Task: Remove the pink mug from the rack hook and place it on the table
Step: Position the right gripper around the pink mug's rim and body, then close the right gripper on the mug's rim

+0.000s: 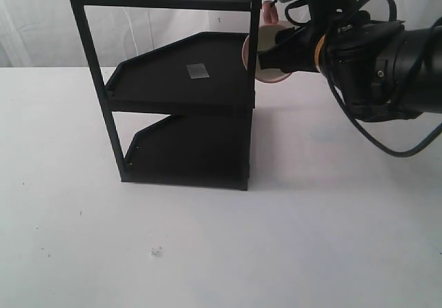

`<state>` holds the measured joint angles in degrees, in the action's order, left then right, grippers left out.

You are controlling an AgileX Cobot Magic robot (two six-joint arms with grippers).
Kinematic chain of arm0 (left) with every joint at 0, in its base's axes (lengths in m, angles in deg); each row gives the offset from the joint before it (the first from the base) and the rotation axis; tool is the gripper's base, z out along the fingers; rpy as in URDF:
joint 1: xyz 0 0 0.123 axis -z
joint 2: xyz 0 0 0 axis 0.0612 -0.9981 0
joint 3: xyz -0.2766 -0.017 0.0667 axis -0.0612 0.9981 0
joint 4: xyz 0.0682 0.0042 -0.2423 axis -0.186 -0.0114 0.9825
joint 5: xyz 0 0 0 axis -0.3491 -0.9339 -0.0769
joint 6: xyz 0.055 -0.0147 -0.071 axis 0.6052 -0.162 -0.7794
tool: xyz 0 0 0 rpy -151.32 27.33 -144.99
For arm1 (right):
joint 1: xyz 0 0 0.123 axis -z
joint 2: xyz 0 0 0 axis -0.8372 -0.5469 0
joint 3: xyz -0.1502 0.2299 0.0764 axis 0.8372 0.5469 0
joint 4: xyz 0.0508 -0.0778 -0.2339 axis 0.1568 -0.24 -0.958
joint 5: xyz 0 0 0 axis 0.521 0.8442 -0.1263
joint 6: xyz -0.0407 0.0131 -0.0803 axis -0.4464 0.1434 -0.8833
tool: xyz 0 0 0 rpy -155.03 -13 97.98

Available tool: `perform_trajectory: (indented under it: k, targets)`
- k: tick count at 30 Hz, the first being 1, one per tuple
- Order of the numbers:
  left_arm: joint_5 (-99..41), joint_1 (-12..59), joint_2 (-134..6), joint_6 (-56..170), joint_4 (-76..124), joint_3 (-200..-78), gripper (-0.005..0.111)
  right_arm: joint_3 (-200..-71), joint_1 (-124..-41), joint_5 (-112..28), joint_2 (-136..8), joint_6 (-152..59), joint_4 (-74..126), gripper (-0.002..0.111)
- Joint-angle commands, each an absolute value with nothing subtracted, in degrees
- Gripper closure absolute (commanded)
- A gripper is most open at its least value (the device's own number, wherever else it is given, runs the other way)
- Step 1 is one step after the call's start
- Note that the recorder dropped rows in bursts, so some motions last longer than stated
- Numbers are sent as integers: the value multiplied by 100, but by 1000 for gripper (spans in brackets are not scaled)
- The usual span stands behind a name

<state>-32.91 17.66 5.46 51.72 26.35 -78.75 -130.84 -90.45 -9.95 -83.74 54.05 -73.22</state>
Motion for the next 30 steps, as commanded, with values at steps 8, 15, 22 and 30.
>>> perform_trajectory:
  k: [8, 15, 22, 30]
  targets:
    - [-3317, 1749, 575, 5145, 2642, -7850, 107, -13133, -8902, -893, -8429, 5489, -7382, 42]
    - [-3317, 1749, 575, 5145, 2642, -7850, 107, -13200, -8813, -946, -8619, 5489, -7382, 42]
    - [-3317, 1749, 575, 5145, 2642, -7850, 107, -13455, -8813, -946, -8805, 5489, -7382, 42]
    - [-3317, 1749, 575, 5145, 2642, -7850, 107, -13576, -8813, -991, -8846, 5467, -7382, 42]
